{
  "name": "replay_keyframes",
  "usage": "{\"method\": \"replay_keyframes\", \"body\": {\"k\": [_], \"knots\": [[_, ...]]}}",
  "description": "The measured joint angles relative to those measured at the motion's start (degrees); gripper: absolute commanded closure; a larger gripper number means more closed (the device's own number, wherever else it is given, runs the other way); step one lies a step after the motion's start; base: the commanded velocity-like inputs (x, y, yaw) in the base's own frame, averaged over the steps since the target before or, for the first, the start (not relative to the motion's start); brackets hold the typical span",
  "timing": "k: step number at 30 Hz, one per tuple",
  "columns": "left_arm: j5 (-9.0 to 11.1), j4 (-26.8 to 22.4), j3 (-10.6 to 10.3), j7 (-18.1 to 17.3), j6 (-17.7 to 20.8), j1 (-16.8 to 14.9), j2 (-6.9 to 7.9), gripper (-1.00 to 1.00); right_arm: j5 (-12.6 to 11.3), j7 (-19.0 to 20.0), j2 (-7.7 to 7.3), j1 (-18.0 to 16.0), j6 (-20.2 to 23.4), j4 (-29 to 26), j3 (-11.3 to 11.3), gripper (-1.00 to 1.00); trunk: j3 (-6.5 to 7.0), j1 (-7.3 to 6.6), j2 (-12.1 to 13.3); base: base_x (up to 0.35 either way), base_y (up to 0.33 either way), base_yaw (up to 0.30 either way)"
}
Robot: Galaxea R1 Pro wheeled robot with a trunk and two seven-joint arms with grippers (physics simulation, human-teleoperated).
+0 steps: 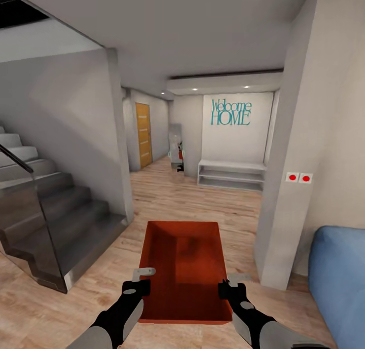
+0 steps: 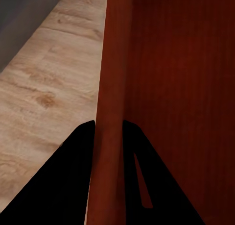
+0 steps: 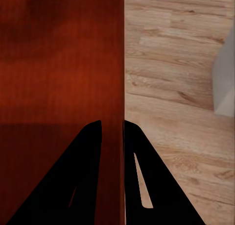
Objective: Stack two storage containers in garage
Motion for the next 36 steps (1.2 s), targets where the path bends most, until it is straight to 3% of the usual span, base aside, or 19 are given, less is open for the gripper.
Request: {"method": "replay_keyframes", "body": {"k": [36], "knots": [[-0.01, 0.00, 0.01, 0.00, 0.00, 0.00, -0.01, 1.00, 0.00, 0.01, 0.00, 0.00, 0.00, 0.00, 0.00, 1.00, 0.00, 0.00, 0.00, 0.321, 0.000, 0.000]]}}
